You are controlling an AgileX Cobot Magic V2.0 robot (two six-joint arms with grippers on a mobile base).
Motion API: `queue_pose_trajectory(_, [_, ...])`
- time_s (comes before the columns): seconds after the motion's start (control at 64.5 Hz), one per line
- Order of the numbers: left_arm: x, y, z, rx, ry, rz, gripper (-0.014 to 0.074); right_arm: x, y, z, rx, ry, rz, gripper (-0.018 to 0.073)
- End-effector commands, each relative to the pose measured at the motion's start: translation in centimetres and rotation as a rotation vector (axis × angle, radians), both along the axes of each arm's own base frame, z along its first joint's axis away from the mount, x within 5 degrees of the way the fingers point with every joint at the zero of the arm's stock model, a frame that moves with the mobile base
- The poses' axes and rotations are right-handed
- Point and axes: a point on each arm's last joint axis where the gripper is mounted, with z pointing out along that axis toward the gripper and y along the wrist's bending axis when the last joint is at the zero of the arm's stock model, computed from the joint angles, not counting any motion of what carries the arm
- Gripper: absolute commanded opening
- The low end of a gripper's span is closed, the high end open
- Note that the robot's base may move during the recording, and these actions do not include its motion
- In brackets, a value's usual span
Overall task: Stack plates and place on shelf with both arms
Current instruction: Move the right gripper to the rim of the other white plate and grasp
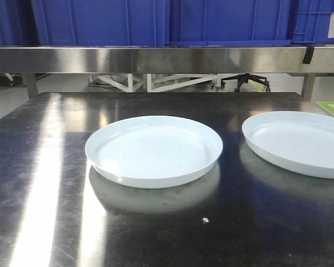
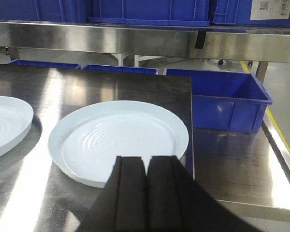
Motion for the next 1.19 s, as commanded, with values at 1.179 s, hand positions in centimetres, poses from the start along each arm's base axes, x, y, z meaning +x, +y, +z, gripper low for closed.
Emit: queue_pose_trajectory(1.179, [0.0, 0.1, 1.6, -0.012, -0.100, 0.015, 0.0082, 0.7, 0.0, 9.3, -0.035, 0.375, -0.003, 0.0048])
